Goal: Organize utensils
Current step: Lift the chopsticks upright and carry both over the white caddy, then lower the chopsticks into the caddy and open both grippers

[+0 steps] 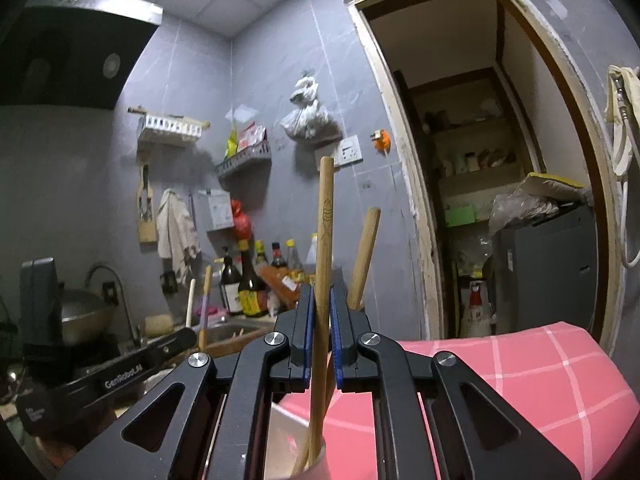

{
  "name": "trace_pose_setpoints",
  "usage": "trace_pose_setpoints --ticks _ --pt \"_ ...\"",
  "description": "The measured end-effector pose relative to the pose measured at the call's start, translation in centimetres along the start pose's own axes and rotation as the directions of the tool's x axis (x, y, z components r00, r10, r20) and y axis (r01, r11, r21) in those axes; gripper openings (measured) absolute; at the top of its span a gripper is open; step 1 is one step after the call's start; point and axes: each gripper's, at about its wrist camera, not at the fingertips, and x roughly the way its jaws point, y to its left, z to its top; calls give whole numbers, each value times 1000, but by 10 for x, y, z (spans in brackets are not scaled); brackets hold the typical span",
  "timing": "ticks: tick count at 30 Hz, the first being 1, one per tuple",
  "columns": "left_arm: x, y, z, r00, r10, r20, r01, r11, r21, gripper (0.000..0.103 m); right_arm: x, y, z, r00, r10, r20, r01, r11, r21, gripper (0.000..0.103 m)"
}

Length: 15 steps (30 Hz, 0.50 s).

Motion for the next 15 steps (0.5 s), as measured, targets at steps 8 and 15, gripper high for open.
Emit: trace_pose_setpoints --ticks 8,15 --pt "-1 -1 -9 998 -5 -69 6 1000 4 3 -5 1 -9 997 -6 -75 5 1000 -13 8" --pt "-8 -1 -7 996 -16 -90 15 1000 -8 5 -8 3 -9 995 -20 -94 16 999 -35 9"
